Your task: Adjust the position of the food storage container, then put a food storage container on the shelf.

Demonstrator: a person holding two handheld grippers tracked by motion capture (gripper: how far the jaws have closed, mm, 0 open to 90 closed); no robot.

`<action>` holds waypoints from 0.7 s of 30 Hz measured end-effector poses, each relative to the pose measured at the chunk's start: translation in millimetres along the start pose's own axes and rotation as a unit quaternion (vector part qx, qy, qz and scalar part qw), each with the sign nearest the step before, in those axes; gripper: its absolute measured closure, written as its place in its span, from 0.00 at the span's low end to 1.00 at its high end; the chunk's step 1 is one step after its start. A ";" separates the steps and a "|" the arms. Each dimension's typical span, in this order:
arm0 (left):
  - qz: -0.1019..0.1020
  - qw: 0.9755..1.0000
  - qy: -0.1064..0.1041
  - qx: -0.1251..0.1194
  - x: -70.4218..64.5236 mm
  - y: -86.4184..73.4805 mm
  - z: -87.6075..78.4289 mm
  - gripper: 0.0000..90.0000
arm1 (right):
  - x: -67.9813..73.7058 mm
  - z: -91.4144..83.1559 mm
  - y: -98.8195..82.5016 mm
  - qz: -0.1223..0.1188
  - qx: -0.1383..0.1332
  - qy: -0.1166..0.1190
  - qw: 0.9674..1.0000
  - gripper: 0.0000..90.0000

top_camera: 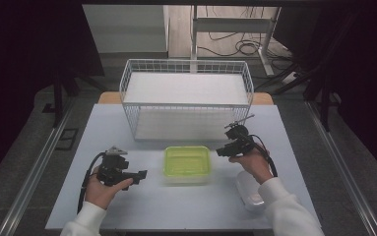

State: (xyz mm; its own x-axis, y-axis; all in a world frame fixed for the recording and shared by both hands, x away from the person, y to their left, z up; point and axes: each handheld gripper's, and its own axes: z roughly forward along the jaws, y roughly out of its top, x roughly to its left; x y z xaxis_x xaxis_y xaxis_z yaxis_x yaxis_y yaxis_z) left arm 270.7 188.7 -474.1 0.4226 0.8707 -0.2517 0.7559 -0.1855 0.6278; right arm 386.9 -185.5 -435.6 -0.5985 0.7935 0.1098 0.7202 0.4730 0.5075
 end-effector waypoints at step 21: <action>-0.025 1.000 -0.004 -0.014 -3.4 11.3 5.2 0.22 | -3.9 -5.2 -8.4 0.051 -0.006 0.047 0.998 0.30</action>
State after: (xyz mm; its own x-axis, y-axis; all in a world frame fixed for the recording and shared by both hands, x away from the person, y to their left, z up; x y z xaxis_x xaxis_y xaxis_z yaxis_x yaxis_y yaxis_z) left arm 280.5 181.3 -470.0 0.3889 0.8751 -0.2881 0.7622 -0.1299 0.6342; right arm 381.4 -194.5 -435.8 -0.5524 0.7982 0.2403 0.7753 0.3860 0.5000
